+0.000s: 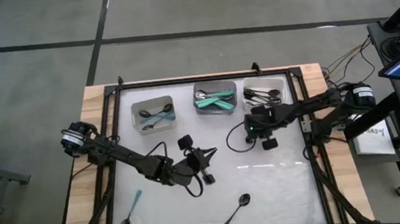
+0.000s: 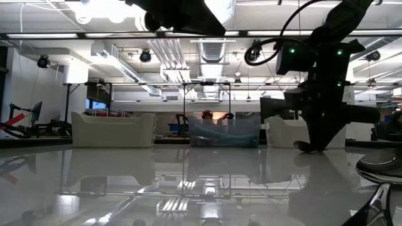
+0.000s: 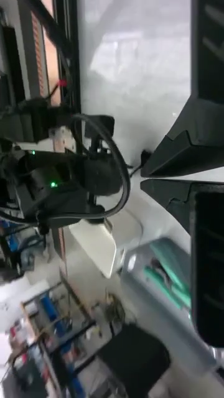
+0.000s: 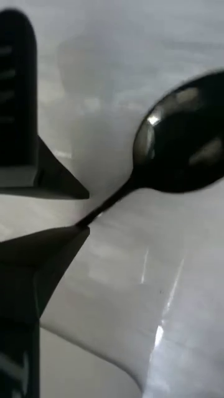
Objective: Sort silverware by color (type)
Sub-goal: Put the black spoon into the white bin
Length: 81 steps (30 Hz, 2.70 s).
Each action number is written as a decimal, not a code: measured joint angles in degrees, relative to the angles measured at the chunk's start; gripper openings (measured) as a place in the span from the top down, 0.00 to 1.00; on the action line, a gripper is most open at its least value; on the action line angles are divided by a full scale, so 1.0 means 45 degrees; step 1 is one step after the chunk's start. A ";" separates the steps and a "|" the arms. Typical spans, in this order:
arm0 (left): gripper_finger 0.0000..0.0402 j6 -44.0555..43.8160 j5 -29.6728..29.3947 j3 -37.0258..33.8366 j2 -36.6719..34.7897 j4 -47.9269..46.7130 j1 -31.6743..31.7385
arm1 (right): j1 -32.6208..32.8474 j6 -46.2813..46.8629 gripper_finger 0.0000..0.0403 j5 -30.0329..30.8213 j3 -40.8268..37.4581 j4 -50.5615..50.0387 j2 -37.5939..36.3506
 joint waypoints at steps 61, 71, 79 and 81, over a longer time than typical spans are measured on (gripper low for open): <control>1.00 0.1592 -0.5354 0.0000 -0.1980 -0.0730 -0.2788 | -0.0764 -0.0055 0.79 -0.1409 0.1202 0.0729 -0.1099; 1.00 0.1926 -0.5378 0.0000 -0.2035 -0.0724 -0.2788 | -0.0825 -0.0589 0.78 -0.1373 0.1212 0.1173 -0.1099; 1.00 0.2055 -0.5383 0.0000 -0.2035 -0.0719 -0.2773 | -0.1252 -0.1169 0.76 -0.1433 0.1249 0.1949 -0.0750; 1.00 0.2058 -0.5383 0.0000 -0.2035 -0.0744 -0.2773 | -0.1416 -0.0980 0.77 -0.1514 0.1290 0.1961 -0.0528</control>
